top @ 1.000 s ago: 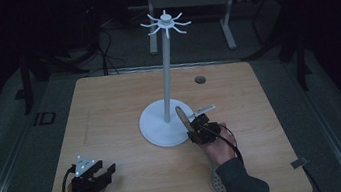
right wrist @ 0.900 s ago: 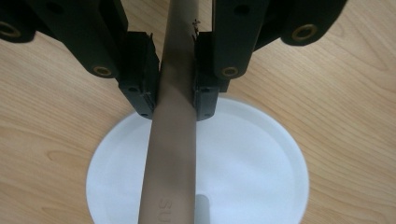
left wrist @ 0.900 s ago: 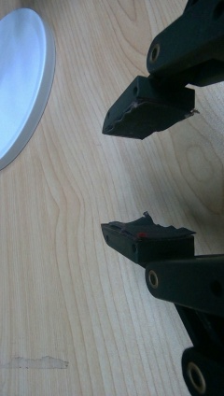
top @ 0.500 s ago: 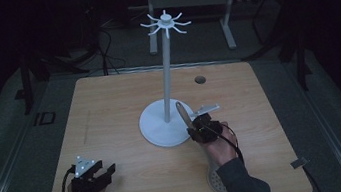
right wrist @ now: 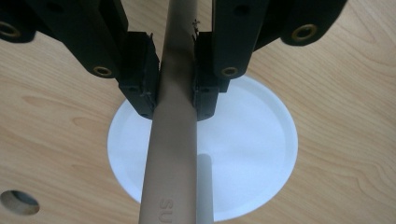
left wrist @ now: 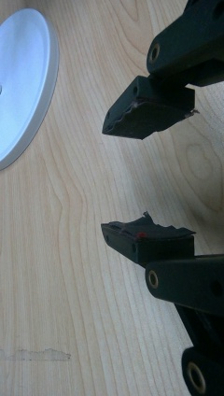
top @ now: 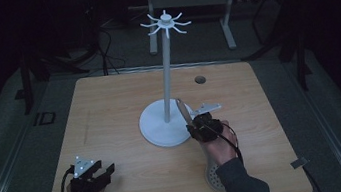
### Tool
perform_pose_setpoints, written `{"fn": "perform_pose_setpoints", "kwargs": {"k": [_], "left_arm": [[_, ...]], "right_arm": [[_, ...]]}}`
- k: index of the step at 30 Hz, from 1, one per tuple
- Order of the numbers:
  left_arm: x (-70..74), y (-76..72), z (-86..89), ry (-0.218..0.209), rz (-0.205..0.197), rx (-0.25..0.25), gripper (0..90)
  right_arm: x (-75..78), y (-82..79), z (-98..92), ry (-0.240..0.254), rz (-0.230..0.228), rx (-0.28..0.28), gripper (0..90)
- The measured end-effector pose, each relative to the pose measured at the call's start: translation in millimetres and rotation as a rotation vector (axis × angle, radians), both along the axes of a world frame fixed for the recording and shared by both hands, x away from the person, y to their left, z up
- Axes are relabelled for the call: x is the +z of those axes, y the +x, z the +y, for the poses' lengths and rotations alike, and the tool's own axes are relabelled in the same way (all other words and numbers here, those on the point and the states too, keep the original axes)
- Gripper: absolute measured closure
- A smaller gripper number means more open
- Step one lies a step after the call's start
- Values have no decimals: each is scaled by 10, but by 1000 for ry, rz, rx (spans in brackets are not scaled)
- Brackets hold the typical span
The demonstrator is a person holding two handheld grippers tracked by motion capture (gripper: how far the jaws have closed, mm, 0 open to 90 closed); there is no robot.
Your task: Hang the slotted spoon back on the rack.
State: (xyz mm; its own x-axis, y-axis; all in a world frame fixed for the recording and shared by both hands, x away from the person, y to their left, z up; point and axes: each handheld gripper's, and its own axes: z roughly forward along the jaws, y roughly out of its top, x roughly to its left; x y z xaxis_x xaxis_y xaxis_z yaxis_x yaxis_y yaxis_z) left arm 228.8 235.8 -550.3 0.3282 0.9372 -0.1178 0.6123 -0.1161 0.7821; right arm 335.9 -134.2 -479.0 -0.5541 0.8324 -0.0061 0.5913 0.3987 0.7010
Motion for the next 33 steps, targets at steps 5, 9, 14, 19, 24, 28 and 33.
{"fn": "perform_pose_setpoints", "kwargs": {"k": [5,9,14,19,24,28,33], "left_arm": [[-1,2,1,1,0,0,464],[0,6,2,1,1,0,465],[-3,8,-1,0,2,0,464],[-5,8,4,-2,2,2,465],[-5,10,6,-2,2,3,464],[-7,17,3,5,4,1,464],[-5,16,5,3,4,0,464]], "right_arm": [[51,-15,-7,23,-36,-9,729],[99,-24,-21,45,-63,-17,729],[158,-33,-37,69,-99,-17,730],[218,-43,-43,80,-121,-15,730],[267,-52,-47,88,-149,-7,730],[301,-60,-44,89,-178,2,729],[342,-70,-51,106,-210,8,730]]}}
